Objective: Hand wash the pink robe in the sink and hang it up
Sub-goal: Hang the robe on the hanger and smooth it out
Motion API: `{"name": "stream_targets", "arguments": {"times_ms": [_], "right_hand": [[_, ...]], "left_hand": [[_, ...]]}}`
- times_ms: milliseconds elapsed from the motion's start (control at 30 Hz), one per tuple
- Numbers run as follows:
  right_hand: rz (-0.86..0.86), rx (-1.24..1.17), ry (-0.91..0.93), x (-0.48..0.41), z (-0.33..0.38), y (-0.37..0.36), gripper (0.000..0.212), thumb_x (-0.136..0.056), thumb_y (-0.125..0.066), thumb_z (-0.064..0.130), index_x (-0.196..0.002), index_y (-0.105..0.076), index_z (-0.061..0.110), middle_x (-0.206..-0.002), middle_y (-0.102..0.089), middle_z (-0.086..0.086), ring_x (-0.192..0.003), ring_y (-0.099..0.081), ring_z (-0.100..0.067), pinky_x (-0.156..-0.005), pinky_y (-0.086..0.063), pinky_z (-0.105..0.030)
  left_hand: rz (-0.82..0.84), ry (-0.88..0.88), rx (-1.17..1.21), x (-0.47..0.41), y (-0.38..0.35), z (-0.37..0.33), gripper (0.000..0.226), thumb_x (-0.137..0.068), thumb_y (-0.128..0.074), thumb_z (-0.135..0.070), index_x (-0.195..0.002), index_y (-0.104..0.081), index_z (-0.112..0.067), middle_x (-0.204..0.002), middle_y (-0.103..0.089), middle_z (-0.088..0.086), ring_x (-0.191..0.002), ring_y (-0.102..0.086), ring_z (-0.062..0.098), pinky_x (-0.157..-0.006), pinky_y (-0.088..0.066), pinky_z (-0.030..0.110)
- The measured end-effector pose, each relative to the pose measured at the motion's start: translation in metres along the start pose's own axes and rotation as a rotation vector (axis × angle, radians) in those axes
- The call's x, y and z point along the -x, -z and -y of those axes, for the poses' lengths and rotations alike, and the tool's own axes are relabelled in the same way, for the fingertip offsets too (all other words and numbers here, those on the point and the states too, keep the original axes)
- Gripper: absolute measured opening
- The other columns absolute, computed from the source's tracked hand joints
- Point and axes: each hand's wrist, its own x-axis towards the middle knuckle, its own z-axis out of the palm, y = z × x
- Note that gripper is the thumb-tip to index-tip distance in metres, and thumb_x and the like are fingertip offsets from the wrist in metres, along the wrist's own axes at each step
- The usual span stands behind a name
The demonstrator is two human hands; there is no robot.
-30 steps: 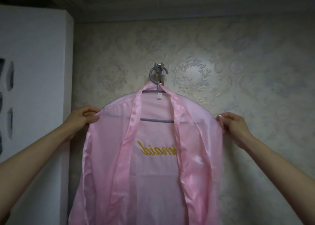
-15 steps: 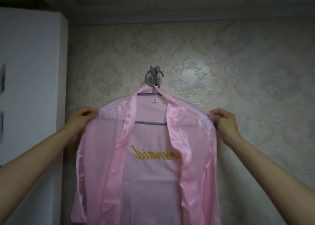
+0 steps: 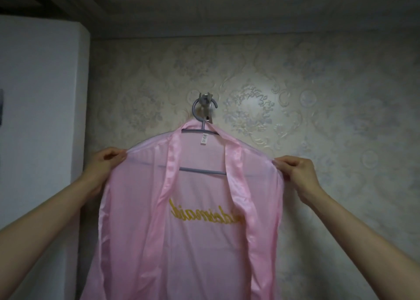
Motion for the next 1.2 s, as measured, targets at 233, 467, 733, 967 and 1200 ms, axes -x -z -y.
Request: {"name": "stream_targets", "arguments": {"times_ms": [233, 467, 733, 967, 1200], "right_hand": [[0.314, -0.026, -0.562, -0.009, 0.018, -0.004, 0.018, -0.09, -0.05, -0.004, -0.078, -0.063, -0.001, -0.064, -0.067, -0.01, -0.049, -0.063, -0.013, -0.043, -0.049, -0.019], [0.074, -0.127, -0.255, -0.005, 0.011, -0.006, 0.027, -0.093, -0.058, 0.025, -0.074, -0.071, 0.011, -0.066, -0.066, -0.006, -0.058, -0.058, -0.013, -0.048, -0.043, -0.017], [0.041, 0.059, 0.025, 0.004, 0.005, 0.006, 0.015, -0.083, -0.069, 0.01, -0.098, -0.07, 0.007, -0.088, -0.069, -0.001, -0.081, -0.059, -0.009, -0.062, -0.045, -0.005], [0.13, 0.244, 0.179, -0.017, 0.023, -0.017, 0.019, -0.087, -0.067, 0.022, -0.104, -0.068, 0.026, -0.085, -0.068, -0.001, -0.069, -0.056, 0.001, -0.066, -0.043, -0.014], [-0.017, 0.115, 0.149, -0.029, 0.027, -0.043, 0.019, -0.072, -0.079, 0.006, -0.065, -0.068, 0.02, -0.063, -0.068, 0.01, -0.058, -0.057, 0.005, -0.061, -0.044, -0.009]], "left_hand": [[0.029, 0.077, 0.013, 0.001, 0.004, -0.006, 0.015, -0.087, -0.059, 0.0, -0.081, -0.062, -0.014, -0.08, -0.057, -0.001, -0.072, -0.049, 0.005, -0.065, -0.042, 0.008], [0.038, 0.21, 0.121, -0.001, 0.015, 0.003, 0.014, -0.088, -0.058, -0.002, -0.079, -0.062, -0.011, -0.055, -0.065, -0.014, -0.069, -0.052, 0.011, -0.07, -0.042, 0.019], [0.125, 0.324, 0.108, 0.0, 0.004, -0.001, 0.022, -0.094, -0.053, -0.011, -0.111, -0.062, 0.001, -0.106, -0.063, 0.01, -0.083, -0.06, 0.016, -0.077, -0.048, 0.023], [0.328, -0.042, -0.21, -0.01, -0.029, -0.028, 0.034, -0.086, -0.067, -0.025, -0.116, -0.053, -0.023, -0.101, -0.055, -0.008, -0.088, -0.051, 0.004, -0.075, -0.04, 0.012], [0.073, -0.228, -0.256, -0.024, -0.04, -0.02, 0.024, -0.079, -0.07, -0.002, -0.067, -0.061, -0.021, -0.07, -0.063, -0.01, -0.065, -0.054, -0.002, -0.063, -0.039, 0.006]]}}
